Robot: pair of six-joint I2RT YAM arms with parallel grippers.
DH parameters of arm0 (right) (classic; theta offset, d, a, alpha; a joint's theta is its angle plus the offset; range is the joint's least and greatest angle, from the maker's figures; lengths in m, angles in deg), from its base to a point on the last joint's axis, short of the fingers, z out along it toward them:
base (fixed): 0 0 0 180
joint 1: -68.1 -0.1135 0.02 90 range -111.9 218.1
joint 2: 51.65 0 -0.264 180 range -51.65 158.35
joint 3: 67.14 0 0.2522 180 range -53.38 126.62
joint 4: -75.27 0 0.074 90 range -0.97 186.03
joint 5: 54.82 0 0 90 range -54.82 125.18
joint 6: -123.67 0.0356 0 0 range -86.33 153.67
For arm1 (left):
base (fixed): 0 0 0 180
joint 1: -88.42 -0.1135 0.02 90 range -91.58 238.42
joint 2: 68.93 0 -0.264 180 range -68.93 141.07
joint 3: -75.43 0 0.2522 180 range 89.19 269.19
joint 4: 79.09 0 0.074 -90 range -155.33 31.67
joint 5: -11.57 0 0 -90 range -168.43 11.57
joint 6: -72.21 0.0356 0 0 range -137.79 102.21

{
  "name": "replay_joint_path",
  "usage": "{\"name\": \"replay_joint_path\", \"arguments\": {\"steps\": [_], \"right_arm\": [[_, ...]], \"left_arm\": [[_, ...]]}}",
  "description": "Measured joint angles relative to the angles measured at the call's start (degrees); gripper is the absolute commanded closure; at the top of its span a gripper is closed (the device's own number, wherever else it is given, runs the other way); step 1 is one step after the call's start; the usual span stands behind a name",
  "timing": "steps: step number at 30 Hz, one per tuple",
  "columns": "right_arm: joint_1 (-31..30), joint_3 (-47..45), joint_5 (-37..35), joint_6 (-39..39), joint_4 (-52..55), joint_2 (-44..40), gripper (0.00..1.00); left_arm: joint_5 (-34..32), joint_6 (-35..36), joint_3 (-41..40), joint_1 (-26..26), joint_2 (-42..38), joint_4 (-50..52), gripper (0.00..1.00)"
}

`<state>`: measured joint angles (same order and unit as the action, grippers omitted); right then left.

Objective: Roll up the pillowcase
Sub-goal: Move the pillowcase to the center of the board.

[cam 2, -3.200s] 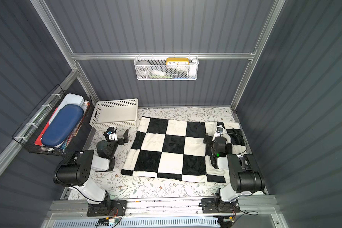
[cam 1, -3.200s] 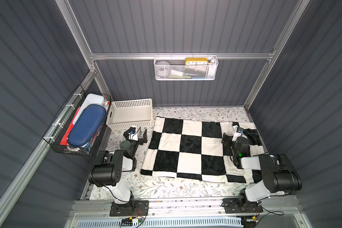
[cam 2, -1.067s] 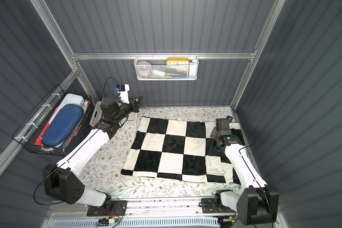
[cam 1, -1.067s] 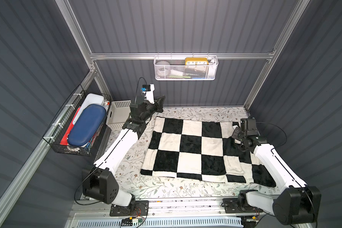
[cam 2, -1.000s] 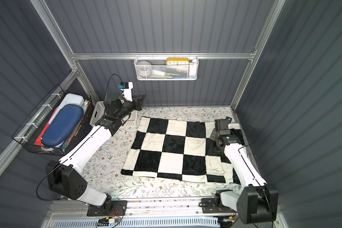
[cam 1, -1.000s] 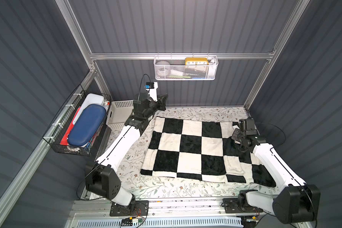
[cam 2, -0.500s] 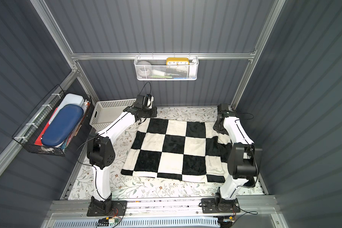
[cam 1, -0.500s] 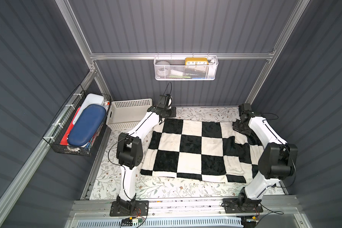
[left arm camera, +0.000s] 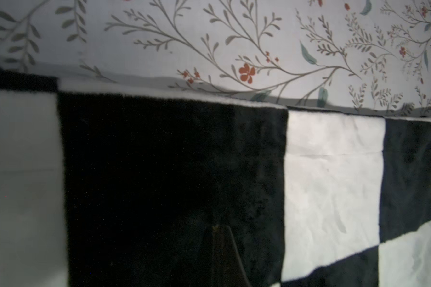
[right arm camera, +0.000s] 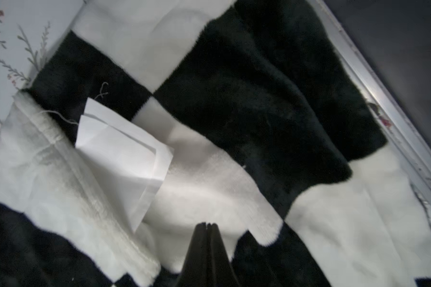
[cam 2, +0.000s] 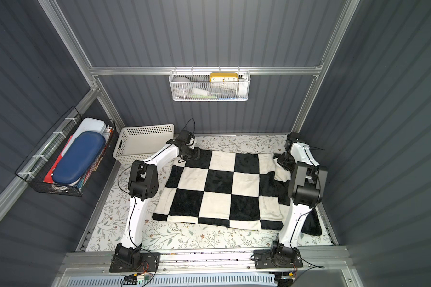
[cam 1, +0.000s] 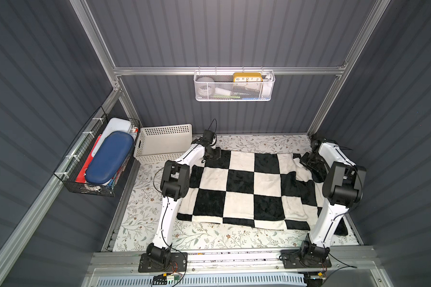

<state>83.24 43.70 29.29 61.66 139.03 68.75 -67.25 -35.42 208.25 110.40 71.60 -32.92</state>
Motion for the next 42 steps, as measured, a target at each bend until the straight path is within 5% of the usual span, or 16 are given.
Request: {"name": "replay_joint_path", "arguments": {"steps": [23, 28, 34, 42], "right_arm": [[1.95, 28.89, 5.38, -1.11, 12.24, 22.05, 1.00], [2.08, 38.49, 7.04, -1.46, 13.03, 27.08, 1.00], [2.29, 37.11, 10.21, -1.92, 11.72, 24.92, 1.00], [1.70, 23.54, 10.51, -1.22, 9.27, 7.91, 0.87]], "left_arm": [[14.78, -7.72, 25.57, -4.59, 18.43, 2.10, 1.00], [14.80, -9.38, 25.68, -5.44, 18.75, 0.17, 1.00], [14.23, -8.92, 24.30, -5.86, 17.44, -1.44, 0.99], [9.86, -6.56, 20.22, -4.79, 3.32, -1.03, 0.59]]}}
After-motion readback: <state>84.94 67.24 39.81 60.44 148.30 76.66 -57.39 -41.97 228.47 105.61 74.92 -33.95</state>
